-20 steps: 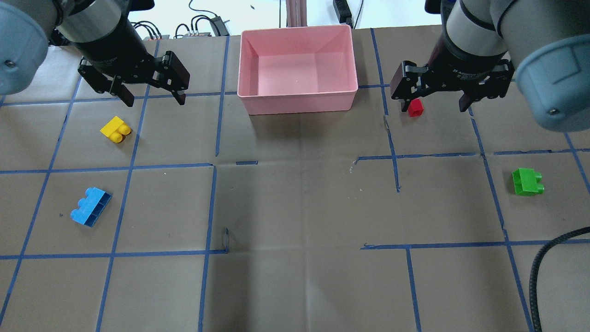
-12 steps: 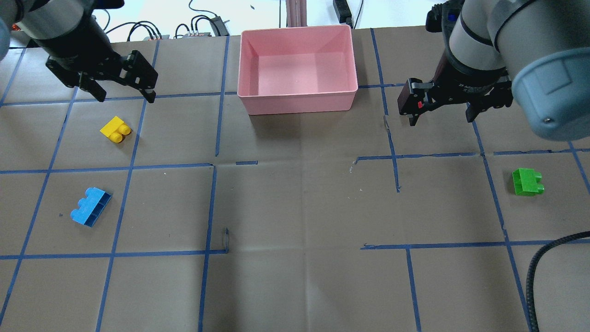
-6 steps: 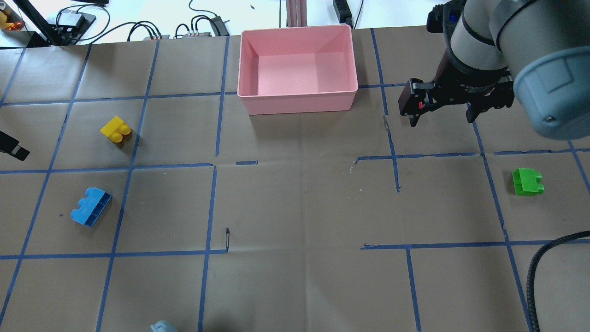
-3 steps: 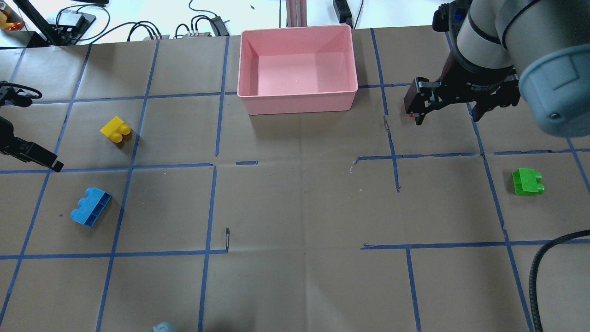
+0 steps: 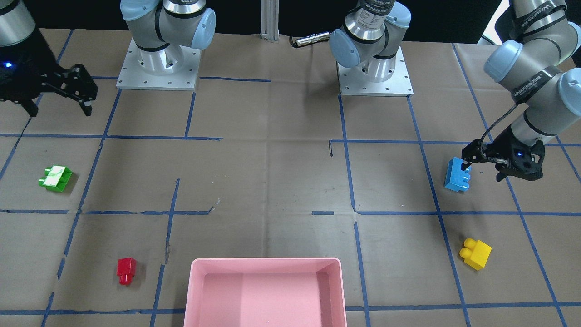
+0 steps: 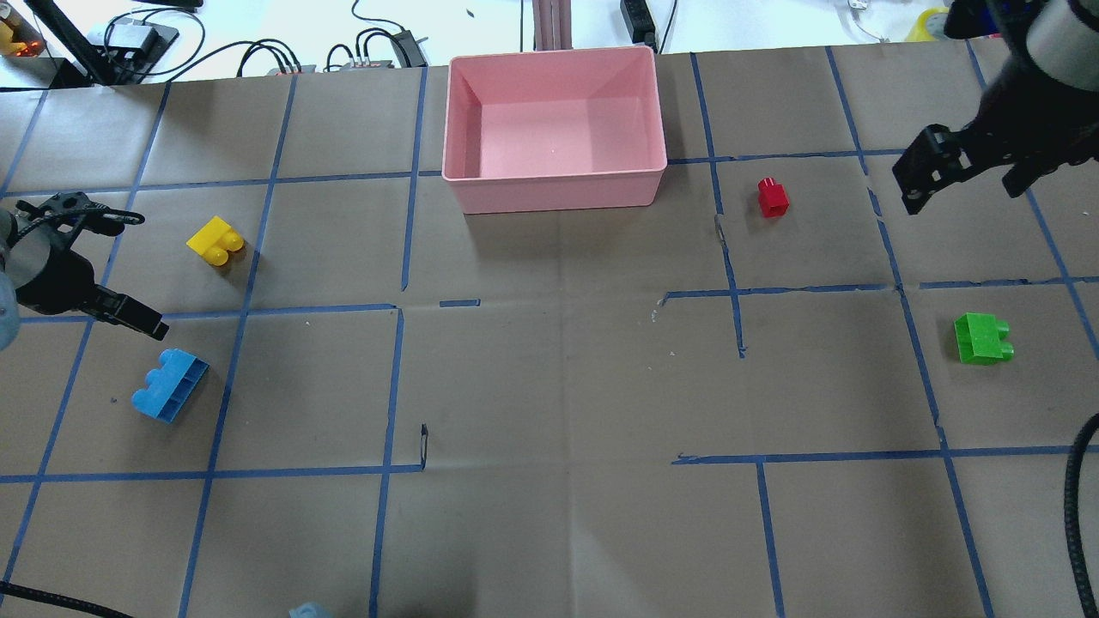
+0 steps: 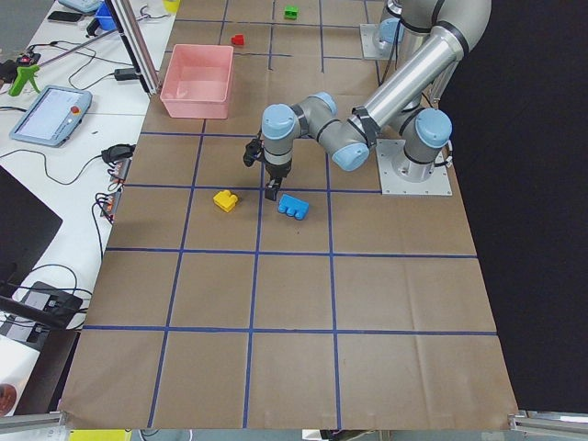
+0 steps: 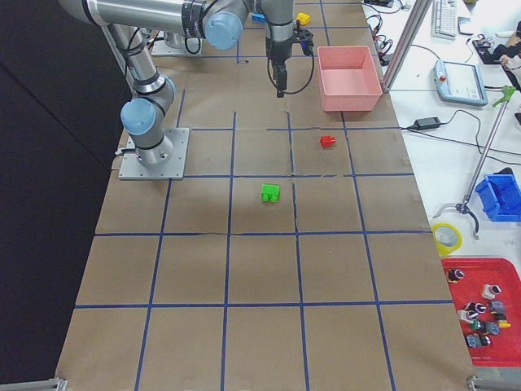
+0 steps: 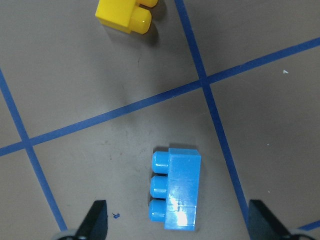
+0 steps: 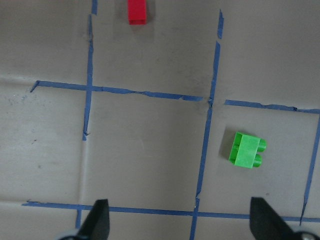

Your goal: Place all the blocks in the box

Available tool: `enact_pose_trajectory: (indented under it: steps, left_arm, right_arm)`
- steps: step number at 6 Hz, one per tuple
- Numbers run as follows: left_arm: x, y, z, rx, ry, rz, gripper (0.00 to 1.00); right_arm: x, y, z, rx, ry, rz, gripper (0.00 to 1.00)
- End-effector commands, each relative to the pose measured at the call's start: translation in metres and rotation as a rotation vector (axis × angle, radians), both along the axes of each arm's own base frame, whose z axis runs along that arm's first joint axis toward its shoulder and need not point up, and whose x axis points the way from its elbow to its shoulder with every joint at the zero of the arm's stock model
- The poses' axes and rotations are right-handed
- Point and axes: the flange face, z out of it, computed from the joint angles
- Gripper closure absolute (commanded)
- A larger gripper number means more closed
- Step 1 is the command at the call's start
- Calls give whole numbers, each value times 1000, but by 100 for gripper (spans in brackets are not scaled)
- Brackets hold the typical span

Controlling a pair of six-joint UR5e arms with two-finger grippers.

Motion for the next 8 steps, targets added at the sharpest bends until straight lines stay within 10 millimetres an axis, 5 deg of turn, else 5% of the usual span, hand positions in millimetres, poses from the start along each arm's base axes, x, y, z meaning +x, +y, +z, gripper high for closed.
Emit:
enact_pose_trajectory:
  steps: [1,2,4,6,8]
  left_arm:
    - [-5,11,-46,-25,-18,-8,2]
    - [-3,10,-59,-16,-14,-18,2]
    - [-2,13,-74,3,0,-60,2]
    - [-4,24,-85,29,16,-67,2]
    - [8,30,-86,37,17,-84,3]
  right_arm:
    - [-56,-4,-4,-29,3,-8,4]
    - [-93,-12,-57,-9,-11,-70,3]
    - [-111,-2,-115,-42,-5,-119,1]
    - [-133,4,-138,-139,-125,-188,1]
    - [-160,21,-189,-113,-172,-257,1]
